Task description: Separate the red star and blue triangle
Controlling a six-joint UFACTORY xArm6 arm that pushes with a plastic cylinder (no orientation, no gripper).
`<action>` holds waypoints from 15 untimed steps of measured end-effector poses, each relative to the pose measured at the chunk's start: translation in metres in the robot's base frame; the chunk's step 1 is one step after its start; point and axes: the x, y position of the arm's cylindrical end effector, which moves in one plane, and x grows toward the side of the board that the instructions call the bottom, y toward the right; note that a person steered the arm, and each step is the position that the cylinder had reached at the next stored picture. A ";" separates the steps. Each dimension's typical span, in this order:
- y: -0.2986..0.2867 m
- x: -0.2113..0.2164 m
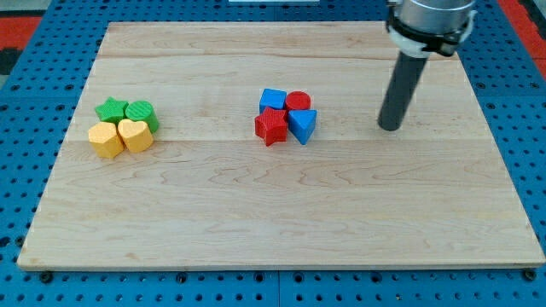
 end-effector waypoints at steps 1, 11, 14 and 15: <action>-0.049 0.002; -0.196 0.039; -0.195 0.003; -0.197 -0.007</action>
